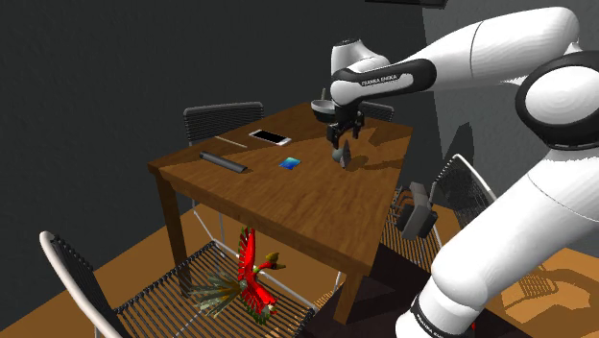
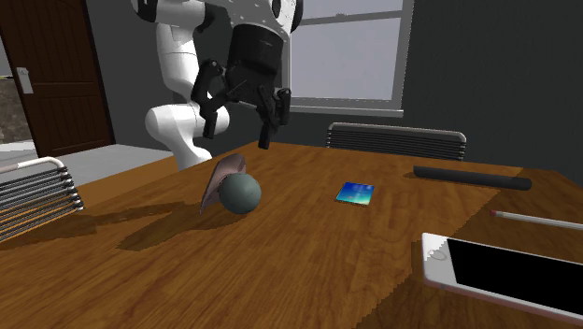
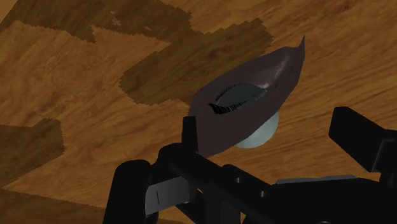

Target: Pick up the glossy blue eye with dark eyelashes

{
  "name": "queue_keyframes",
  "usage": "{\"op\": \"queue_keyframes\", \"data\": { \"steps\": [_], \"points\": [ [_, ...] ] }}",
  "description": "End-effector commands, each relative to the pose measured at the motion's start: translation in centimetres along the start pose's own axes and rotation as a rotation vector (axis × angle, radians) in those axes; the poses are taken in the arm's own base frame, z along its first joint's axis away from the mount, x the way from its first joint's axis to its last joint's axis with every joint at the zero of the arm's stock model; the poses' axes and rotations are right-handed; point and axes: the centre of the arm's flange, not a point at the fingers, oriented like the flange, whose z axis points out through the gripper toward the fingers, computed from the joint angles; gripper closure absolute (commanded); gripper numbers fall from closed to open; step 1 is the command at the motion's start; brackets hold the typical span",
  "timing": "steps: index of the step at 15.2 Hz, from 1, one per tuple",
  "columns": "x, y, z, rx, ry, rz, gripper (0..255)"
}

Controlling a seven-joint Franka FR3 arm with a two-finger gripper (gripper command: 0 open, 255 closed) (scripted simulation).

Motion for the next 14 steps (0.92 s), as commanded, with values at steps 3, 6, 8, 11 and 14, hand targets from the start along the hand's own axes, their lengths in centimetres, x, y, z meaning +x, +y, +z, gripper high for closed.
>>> {"op": "queue_keyframes", "data": {
  "steps": [3,6,8,11,14],
  "points": [
    [1.1,0.5,2.0,-0.027,-0.010,0.017,0],
    [1.0,0.0,3.5,-0.027,-0.010,0.017,0],
    [0.9,-0.5,4.8,-0.027,-0.010,0.017,0],
    [0.9,-0.4,4.8,-0.027,-0.010,0.017,255],
    [0.9,-0.4,4.8,-0.027,-0.010,0.017,255]
  ]
}}
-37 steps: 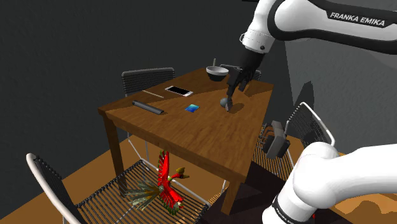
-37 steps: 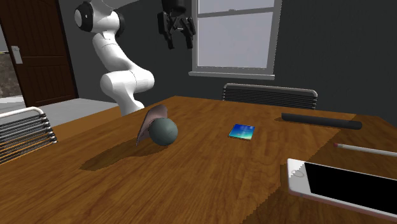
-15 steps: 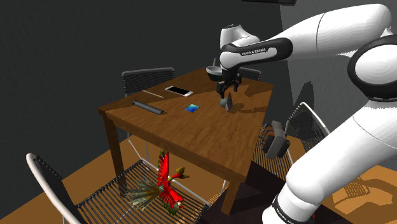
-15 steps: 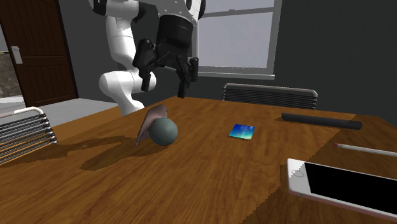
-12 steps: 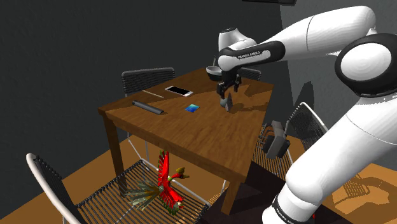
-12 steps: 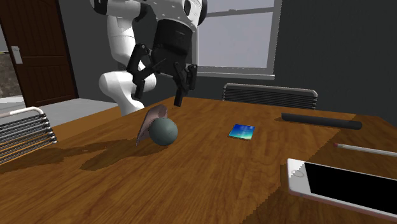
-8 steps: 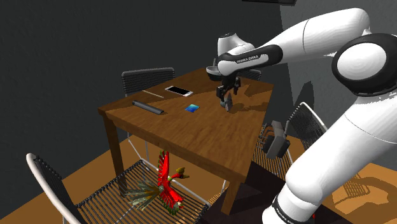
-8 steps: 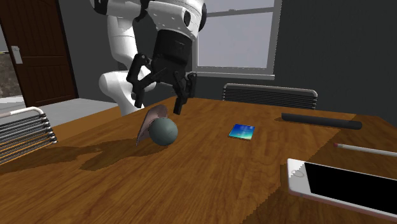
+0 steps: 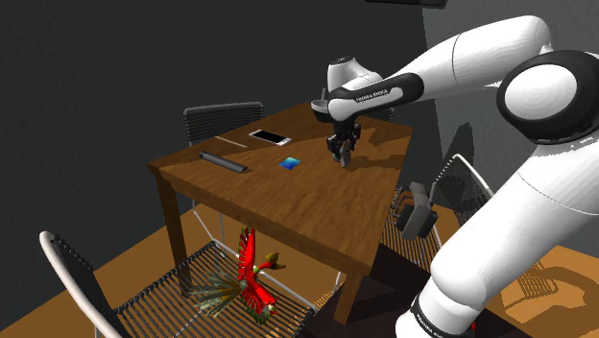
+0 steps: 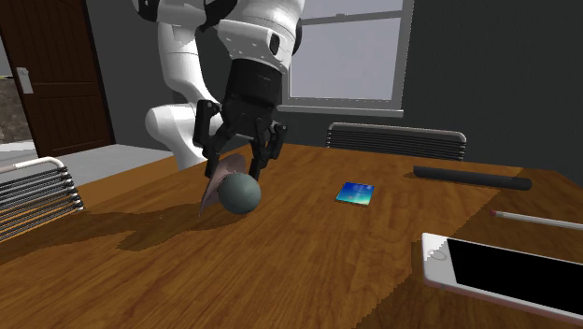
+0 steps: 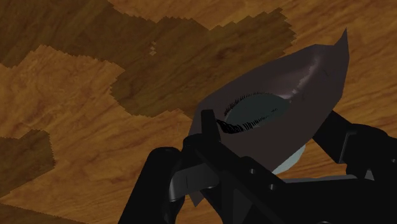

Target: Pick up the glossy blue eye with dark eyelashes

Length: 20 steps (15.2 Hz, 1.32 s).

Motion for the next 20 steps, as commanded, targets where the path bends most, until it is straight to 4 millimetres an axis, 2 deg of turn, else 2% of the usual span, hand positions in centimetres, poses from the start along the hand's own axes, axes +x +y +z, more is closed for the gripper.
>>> {"op": "queue_keyframes", "data": {
  "steps": [1,6,20],
  "points": [
    [0.0,0.0,0.1,0.000,-0.001,0.000,255],
    [-0.1,-0.1,0.0,0.000,-0.001,0.000,255],
    [0.3,2.4,-6.9,0.000,-0.001,0.000,255]
  ]
}}
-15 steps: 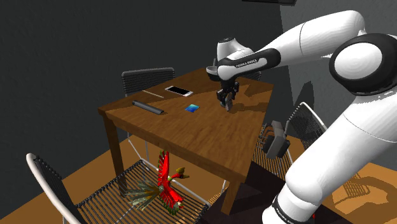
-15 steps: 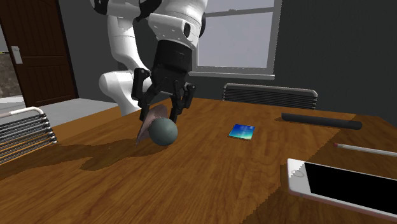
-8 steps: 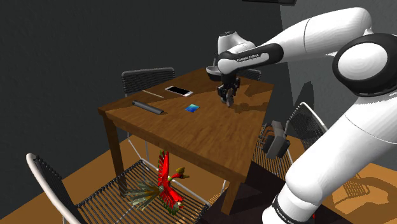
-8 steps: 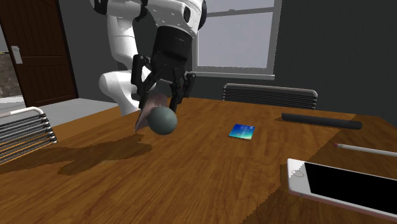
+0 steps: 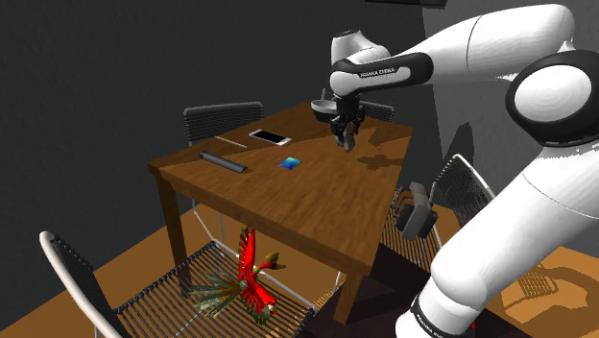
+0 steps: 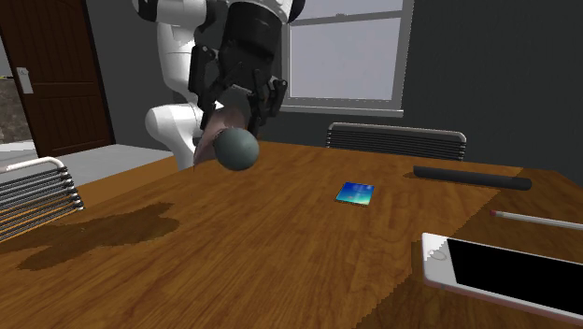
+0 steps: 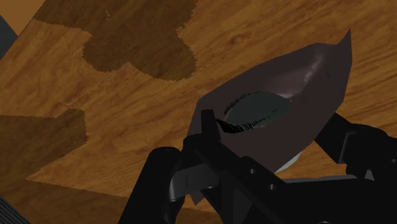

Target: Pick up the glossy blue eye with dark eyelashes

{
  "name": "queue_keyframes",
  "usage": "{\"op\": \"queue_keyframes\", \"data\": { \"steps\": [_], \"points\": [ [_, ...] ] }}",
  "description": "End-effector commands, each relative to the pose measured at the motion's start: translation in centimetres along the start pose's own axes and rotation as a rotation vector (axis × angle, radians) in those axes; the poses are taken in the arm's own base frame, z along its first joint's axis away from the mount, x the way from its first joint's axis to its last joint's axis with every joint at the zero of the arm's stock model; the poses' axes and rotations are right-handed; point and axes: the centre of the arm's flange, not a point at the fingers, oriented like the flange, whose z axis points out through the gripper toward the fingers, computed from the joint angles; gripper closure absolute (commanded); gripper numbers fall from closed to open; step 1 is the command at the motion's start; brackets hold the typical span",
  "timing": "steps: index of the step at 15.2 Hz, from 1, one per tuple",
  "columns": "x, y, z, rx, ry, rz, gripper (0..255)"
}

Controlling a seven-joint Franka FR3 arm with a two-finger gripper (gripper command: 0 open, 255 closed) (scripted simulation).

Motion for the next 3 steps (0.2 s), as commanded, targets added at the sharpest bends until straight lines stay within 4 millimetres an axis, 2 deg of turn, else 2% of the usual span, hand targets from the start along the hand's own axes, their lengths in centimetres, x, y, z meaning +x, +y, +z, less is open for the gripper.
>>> {"op": "queue_keyframes", "data": {
  "steps": [1,3],
  "points": [
    [0.08,0.38,-1.01,0.000,0.000,0.000,255],
    [0.08,0.41,-1.08,0.000,0.000,0.000,255]
  ]
}}
